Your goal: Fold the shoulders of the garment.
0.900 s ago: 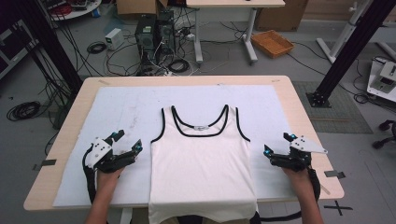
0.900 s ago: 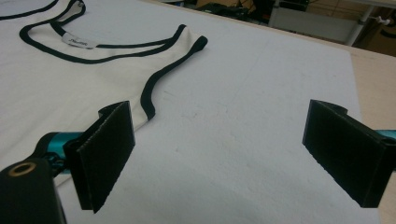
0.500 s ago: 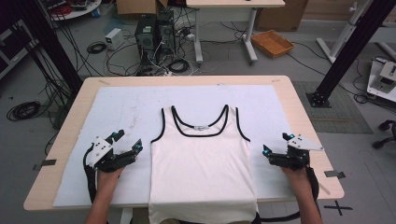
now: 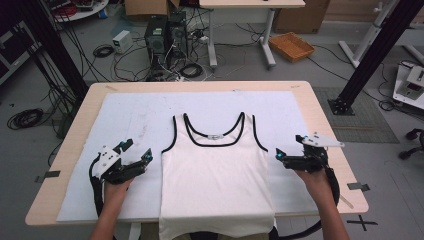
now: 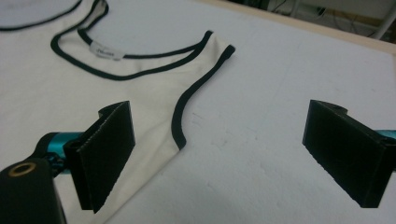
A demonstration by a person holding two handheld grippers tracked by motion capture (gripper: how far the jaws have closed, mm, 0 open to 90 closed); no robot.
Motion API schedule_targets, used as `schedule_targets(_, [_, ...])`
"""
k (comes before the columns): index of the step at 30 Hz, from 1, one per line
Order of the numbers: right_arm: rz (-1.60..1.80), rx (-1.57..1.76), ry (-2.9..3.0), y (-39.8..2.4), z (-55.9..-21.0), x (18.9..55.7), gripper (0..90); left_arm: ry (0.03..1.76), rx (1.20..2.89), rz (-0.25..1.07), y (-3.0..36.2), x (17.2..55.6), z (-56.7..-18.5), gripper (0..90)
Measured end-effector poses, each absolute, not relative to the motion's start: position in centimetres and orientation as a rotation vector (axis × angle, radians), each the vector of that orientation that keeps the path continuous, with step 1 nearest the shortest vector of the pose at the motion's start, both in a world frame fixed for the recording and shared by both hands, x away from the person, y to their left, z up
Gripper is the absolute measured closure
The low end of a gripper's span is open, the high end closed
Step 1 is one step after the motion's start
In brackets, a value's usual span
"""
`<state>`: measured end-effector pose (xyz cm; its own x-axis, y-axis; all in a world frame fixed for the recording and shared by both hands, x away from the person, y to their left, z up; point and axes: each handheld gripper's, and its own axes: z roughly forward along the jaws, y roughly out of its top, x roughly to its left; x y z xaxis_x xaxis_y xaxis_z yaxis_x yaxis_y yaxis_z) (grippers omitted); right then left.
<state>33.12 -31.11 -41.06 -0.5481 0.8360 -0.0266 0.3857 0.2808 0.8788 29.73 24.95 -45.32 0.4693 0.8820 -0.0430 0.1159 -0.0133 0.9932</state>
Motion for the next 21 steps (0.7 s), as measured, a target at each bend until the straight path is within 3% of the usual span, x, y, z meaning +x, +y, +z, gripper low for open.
schedule_targets(11, [1.1,1.109,2.213,-26.9,-36.8,40.6,8.7,0.937,1.468,0.764,25.0,29.8,-45.3,20.3])
schedule_targets(21, [1.021,1.221,2.219,-25.0,-37.4,45.9,8.8,0.951,1.48,0.755,25.0,29.8,-45.3,20.3])
